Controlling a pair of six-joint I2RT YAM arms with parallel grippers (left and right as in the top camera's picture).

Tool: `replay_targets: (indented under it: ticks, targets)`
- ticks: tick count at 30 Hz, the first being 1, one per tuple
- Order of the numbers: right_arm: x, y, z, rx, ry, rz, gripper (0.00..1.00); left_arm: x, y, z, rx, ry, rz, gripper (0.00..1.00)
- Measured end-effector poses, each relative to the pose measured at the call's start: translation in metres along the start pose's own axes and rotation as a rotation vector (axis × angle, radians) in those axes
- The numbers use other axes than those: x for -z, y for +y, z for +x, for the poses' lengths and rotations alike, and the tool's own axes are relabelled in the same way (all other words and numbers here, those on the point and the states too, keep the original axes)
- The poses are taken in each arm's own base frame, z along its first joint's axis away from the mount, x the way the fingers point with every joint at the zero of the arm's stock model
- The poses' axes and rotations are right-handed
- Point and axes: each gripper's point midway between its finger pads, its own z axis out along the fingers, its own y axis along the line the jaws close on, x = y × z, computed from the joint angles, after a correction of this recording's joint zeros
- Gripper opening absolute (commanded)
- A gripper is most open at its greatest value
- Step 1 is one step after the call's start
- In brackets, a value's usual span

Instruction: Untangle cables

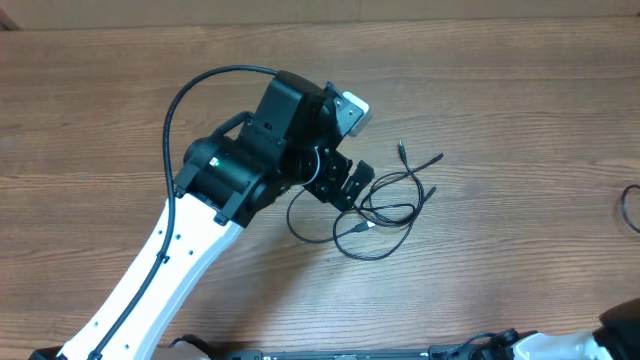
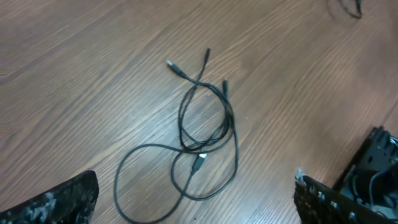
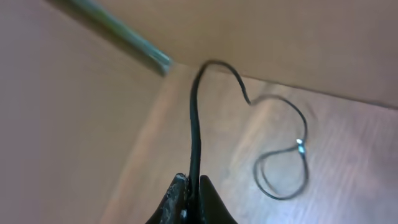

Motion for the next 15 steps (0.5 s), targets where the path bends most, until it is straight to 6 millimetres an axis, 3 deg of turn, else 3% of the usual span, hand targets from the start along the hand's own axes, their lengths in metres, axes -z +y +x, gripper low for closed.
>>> replay_targets:
  ticks: [3, 4, 6, 10, 15]
  targets:
    - [-0.045, -0.034, 0.018, -0.062, 0.124, 0.074, 0.10, 0.001, 0.008, 0.004, 0.023, 0.015, -0.019, 1.00]
    - [-0.061, -0.045, 0.026, -0.086, 0.175, 0.090, 0.18, 0.002, 0.010, 0.005, 0.033, 0.020, -0.023, 1.00]
    - [-0.093, -0.067, 0.046, -0.136, 0.269, 0.119, 0.48, 0.003, 0.017, 0.006, 0.072, 0.019, -0.037, 1.00]
    - [-0.117, -0.086, 0.070, -0.188, 0.364, 0.146, 0.77, 0.005, 0.025, 0.007, 0.114, 0.021, -0.052, 1.00]
    - [-0.123, -0.086, 0.089, -0.238, 0.432, 0.119, 0.83, 0.007, 0.035, 0.008, 0.157, 0.019, -0.071, 1.00]
